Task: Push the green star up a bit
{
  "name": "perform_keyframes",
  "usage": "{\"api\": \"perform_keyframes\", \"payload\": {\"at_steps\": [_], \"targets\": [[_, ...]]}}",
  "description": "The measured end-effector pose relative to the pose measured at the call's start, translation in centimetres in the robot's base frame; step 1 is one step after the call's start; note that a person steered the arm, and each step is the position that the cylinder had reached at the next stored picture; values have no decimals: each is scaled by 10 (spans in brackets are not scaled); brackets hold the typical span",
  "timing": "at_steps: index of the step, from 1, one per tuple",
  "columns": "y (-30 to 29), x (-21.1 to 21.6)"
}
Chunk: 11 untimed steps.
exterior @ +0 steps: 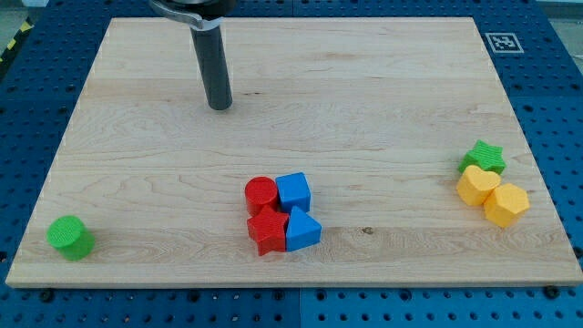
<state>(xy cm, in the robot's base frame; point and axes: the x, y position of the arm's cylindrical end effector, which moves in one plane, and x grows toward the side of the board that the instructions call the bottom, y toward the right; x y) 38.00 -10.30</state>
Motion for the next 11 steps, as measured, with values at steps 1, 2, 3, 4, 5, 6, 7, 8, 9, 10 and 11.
{"api": "perform_keyframes", "payload": {"at_steps": [1,2,3,4,5,6,7,8,9,10,11], "targets": [[17,0],[37,0],[51,0],[82,0],[104,0],[138,0],[185,0],[218,0],[258,10],[285,12],[304,12]]}}
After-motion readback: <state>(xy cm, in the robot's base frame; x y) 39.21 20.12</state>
